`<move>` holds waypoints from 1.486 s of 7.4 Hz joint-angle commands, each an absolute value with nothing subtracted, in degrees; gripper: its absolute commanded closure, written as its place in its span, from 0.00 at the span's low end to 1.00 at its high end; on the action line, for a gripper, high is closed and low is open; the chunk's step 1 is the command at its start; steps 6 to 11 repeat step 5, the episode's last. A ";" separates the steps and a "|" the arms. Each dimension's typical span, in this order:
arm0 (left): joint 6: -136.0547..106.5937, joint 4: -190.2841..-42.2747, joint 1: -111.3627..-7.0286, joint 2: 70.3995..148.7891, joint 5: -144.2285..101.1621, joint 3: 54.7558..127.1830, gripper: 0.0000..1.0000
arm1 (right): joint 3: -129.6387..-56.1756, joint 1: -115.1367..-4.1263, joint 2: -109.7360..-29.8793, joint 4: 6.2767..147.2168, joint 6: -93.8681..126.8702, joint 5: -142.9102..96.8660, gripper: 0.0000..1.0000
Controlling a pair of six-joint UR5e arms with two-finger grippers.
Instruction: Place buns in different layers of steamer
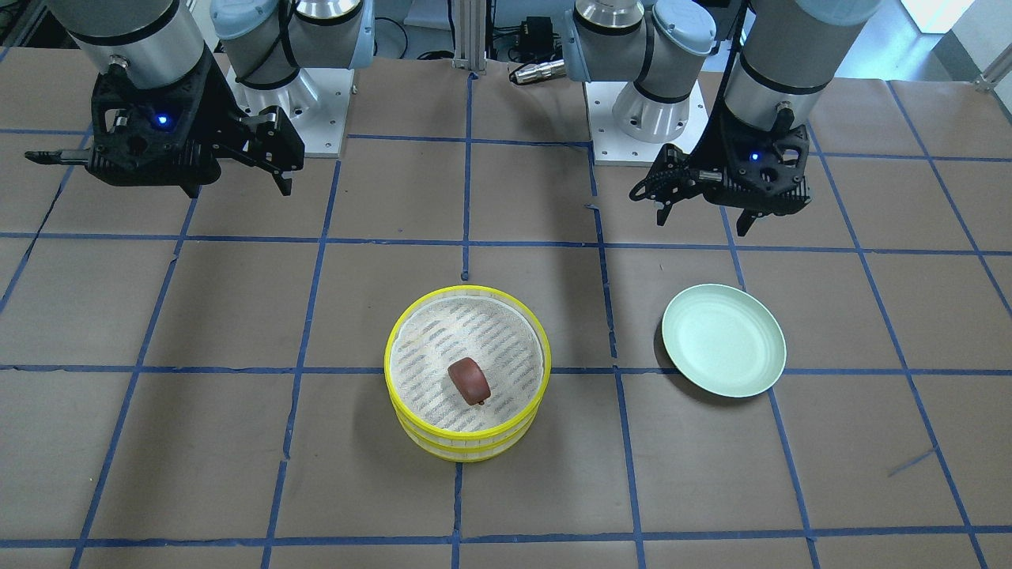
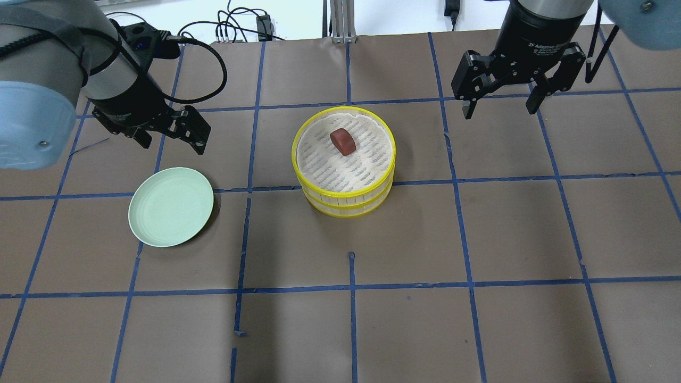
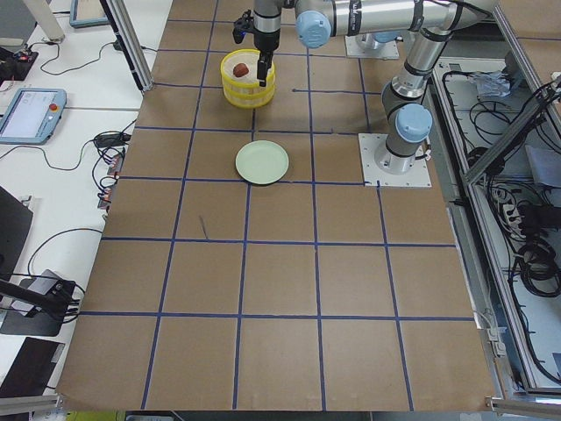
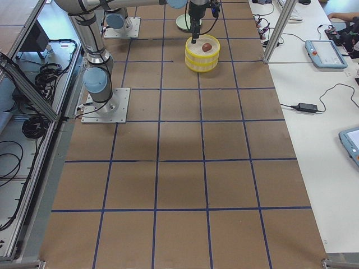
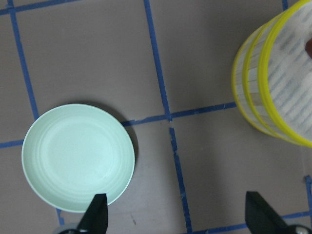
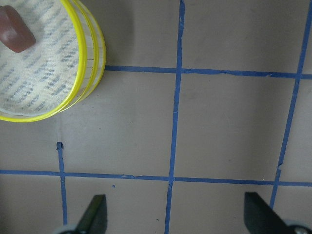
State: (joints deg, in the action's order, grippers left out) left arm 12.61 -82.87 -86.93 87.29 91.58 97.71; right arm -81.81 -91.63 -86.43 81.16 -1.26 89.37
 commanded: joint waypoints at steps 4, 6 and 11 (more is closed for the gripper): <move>12.66 -84.64 -87.28 84.29 91.67 97.56 0.00 | -82.00 -91.67 -85.61 81.30 -0.09 89.56 0.00; 12.66 -84.64 -87.28 84.29 91.76 97.91 0.00 | -82.09 -91.67 -85.61 81.30 -0.09 89.47 0.00; 12.66 -84.64 -87.28 84.29 91.76 97.91 0.00 | -82.09 -91.67 -85.61 81.30 -0.09 89.47 0.00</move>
